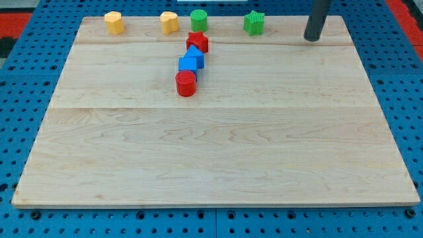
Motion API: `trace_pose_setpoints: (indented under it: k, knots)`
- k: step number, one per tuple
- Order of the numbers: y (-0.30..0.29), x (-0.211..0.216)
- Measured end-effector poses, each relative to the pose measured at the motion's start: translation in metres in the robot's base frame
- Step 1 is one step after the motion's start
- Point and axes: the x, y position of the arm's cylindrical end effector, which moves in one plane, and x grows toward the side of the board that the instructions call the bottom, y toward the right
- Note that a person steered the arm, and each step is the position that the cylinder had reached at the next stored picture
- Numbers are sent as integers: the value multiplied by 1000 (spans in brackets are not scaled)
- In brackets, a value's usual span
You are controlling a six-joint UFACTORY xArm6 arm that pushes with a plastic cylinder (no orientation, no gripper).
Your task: Slightly move the green star left side of the board
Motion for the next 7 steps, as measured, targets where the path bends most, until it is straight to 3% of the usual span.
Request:
trace_pose_setpoints:
  k: [1,3,4,6,7]
  knots:
    - [-23,-48]
    - [-61,-50]
    - [-118,-49]
    - [-142,-49]
    - [-213,-49]
